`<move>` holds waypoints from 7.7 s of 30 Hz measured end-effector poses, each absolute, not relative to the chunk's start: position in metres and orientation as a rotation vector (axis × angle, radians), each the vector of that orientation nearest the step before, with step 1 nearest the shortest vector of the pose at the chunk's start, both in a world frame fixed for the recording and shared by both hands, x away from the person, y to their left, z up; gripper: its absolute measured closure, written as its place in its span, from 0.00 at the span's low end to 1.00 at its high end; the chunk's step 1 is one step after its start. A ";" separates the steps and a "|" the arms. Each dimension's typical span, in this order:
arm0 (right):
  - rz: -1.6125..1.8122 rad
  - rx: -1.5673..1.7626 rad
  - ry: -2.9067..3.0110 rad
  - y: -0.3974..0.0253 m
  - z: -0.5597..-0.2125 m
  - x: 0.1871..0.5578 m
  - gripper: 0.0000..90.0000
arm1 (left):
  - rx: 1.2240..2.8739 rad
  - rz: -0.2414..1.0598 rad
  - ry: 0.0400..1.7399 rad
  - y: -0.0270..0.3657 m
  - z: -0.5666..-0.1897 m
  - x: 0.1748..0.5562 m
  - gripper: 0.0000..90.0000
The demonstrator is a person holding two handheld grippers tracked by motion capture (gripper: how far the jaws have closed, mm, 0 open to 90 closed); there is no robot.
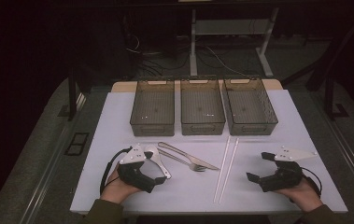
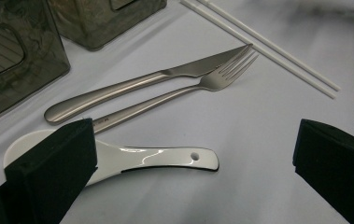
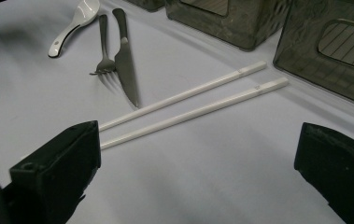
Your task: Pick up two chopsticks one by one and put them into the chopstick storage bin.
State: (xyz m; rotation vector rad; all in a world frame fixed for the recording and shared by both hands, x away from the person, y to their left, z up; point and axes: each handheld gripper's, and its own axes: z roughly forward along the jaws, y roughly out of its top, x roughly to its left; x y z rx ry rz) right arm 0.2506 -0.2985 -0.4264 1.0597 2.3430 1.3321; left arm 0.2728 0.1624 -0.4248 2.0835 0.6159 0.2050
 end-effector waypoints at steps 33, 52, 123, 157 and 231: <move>1.249 1.154 2.395 -0.272 -0.422 0.272 0.12 | 2.063 0.212 0.638 0.168 -0.423 0.271 0.00; 1.106 1.276 2.344 -0.258 -0.432 0.332 0.40 | 2.061 0.211 0.638 0.169 -0.424 0.272 0.00; 0.825 1.219 2.438 -0.251 -0.442 0.356 0.91 | 2.040 0.214 0.648 0.174 -0.422 0.271 0.00; 0.838 1.231 2.460 -0.310 -0.435 0.274 0.84 | 2.052 0.207 0.646 0.174 -0.424 0.269 0.00; 1.234 1.152 2.363 -0.291 -0.366 0.305 0.94 | 2.058 0.201 0.615 0.174 -0.427 0.268 0.00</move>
